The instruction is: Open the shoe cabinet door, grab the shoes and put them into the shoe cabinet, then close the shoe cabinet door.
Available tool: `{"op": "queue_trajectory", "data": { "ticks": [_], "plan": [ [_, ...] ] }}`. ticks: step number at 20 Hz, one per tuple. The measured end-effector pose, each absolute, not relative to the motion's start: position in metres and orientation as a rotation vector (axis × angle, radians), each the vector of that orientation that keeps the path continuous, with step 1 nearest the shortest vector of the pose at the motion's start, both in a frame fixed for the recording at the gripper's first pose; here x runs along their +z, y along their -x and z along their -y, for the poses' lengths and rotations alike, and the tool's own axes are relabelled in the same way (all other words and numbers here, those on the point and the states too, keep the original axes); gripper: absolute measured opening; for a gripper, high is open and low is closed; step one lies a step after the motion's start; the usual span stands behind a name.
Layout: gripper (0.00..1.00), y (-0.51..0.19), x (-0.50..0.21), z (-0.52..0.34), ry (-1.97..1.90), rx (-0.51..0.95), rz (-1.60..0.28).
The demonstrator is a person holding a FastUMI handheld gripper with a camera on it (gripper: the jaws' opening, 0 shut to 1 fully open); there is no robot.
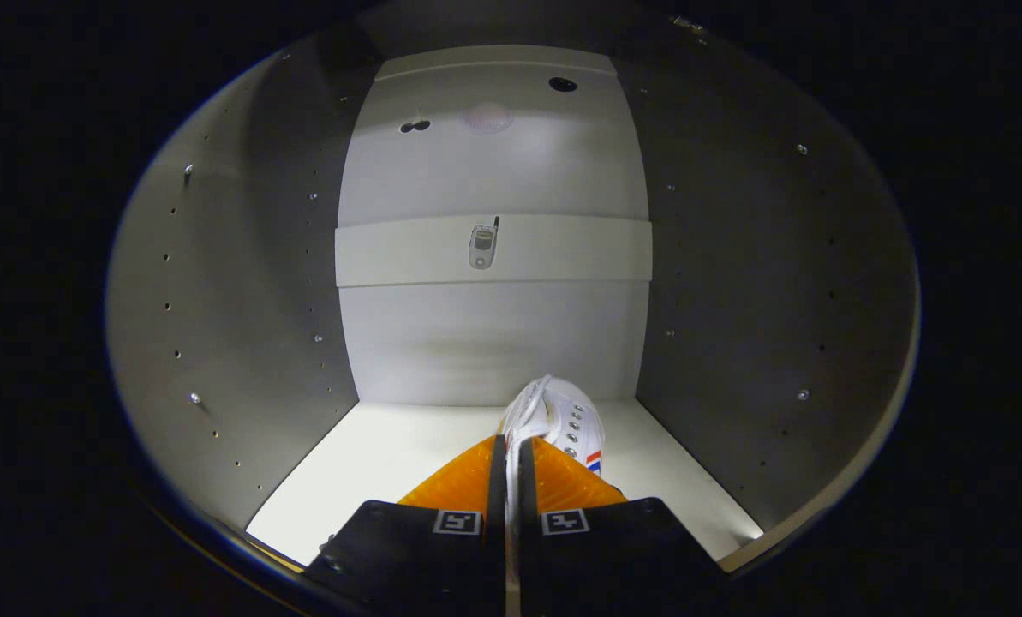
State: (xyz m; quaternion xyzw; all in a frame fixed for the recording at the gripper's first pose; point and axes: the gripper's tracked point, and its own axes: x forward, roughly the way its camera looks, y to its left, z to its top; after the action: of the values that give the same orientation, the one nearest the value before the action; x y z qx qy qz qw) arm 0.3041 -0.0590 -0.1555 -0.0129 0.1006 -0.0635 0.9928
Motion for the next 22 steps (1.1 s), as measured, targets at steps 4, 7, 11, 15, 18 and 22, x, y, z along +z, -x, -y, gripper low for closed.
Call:
{"op": "queue_trajectory", "data": {
  "ticks": [4, 7, 11, 15, 18, 22],
  "plan": [
    [0.44, -0.276, -0.152, 0.052, 0.035, -0.131, -0.205],
    [0.44, -0.248, -0.133, 0.048, 0.005, -0.131, -0.176],
    [0.62, -0.19, -0.094, 0.025, 0.012, -0.096, -0.116],
    [0.9, -0.111, -0.057, 0.001, -0.009, -0.043, -0.088],
    [0.99, -0.042, -0.032, -0.011, 0.004, 0.008, -0.077],
    [0.99, 0.068, -0.005, -0.016, -0.002, 0.139, -0.066]
  ]
}}
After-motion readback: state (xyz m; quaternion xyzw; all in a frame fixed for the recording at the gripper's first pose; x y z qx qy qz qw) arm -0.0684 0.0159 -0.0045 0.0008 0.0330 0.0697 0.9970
